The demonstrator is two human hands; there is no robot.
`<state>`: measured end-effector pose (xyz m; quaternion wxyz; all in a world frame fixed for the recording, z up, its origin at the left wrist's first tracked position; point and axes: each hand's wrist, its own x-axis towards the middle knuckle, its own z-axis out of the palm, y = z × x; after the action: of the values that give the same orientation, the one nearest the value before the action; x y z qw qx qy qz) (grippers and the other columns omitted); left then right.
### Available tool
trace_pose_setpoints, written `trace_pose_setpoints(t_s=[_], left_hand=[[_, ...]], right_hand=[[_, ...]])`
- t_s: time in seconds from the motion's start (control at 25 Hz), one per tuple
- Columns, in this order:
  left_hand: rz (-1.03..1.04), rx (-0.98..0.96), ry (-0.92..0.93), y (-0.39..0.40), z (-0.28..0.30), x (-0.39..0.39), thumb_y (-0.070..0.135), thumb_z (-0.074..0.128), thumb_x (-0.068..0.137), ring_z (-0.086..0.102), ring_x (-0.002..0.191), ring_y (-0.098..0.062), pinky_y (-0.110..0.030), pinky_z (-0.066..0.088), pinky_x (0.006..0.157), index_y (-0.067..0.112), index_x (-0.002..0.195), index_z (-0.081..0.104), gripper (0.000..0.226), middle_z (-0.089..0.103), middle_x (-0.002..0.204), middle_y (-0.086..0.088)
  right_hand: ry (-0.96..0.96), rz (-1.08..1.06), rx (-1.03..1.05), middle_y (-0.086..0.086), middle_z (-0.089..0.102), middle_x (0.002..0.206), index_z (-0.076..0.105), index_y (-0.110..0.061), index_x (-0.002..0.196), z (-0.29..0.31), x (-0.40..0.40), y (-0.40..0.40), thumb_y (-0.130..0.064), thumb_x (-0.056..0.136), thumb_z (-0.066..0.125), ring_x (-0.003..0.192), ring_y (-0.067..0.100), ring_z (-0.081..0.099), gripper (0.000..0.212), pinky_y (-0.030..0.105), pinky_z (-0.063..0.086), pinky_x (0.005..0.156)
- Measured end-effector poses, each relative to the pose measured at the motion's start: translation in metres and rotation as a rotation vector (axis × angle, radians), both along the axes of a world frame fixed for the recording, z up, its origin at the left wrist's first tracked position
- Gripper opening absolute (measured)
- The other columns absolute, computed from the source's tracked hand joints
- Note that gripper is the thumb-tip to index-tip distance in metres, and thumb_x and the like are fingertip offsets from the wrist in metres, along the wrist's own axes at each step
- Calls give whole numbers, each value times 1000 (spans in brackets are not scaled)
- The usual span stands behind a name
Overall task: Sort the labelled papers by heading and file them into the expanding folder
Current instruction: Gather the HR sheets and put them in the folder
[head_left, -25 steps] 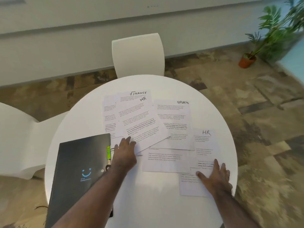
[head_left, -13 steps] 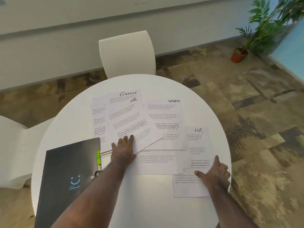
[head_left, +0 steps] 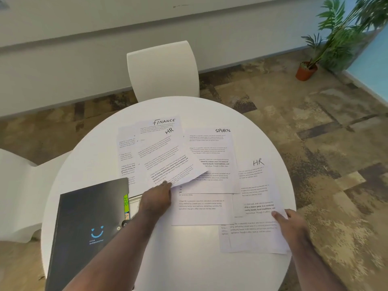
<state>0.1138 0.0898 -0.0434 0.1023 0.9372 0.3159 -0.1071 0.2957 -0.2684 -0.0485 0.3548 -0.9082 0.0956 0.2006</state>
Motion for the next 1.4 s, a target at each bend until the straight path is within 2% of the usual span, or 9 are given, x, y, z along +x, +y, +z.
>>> trace_pose_setpoints(t_s=[0.12,0.4,0.52,0.64,0.76,0.96,1.08,1.24,1.4], left_hand=[[-1,-7,-31,-1,-1,-4,25,35,100,68,103,-29,-34,52,78,27,124,58,34,65,132,3],[-6,41,-127,-5,3,-12,19,43,98,70,98,-26,-33,53,72,25,130,59,36,71,122,1],[-19,5,-208,-12,3,-19,19,45,99,67,110,-21,-36,55,78,25,137,56,40,59,140,6],[-104,14,-301,-30,0,-32,11,61,90,72,97,-24,-36,58,65,23,129,64,41,64,134,2],[-209,121,-417,-55,-7,-50,0,72,73,74,95,-23,-35,61,66,18,114,74,45,72,122,-2],[-254,125,-451,-96,-10,-72,7,38,84,65,117,-29,-53,50,96,19,122,71,51,64,134,-4],[-82,-51,-473,-116,-8,-79,-6,58,85,54,129,-36,-59,45,100,22,125,69,51,57,142,-9],[-100,-289,-621,-125,-8,-84,-3,60,92,40,142,-19,-34,35,116,21,137,59,51,42,154,-2],[-72,-262,-630,-132,-10,-88,-5,65,85,43,139,-23,-31,32,114,23,137,58,59,39,152,-3]], right_hand=[[-14,18,-13,8,71,83,75,-8,103,2,3,-8,-26,92,66,72,27,64,23,36,52,68],[-131,-190,30,-1,61,71,69,-6,116,30,15,-38,-29,97,58,62,21,57,32,20,37,54],[-227,-458,191,6,65,95,65,-8,120,51,37,-56,-35,94,60,80,26,60,38,23,42,66],[-283,-563,423,-10,71,95,68,-28,115,80,53,-47,-42,89,61,82,15,65,31,20,45,71],[-240,-459,483,-18,71,85,73,-34,100,90,58,-13,-43,89,63,76,5,67,17,19,50,64],[2,-104,404,-8,69,85,68,-10,119,53,31,55,-25,92,67,75,11,64,31,20,46,65],[133,28,405,3,72,94,73,-3,106,33,-4,81,-13,91,67,79,18,65,19,23,51,69],[295,110,351,12,75,103,73,-9,97,25,-31,93,-10,91,65,95,31,71,11,43,58,86],[397,158,284,11,73,107,69,-10,109,28,-40,96,-12,92,63,98,30,69,18,40,56,82]])
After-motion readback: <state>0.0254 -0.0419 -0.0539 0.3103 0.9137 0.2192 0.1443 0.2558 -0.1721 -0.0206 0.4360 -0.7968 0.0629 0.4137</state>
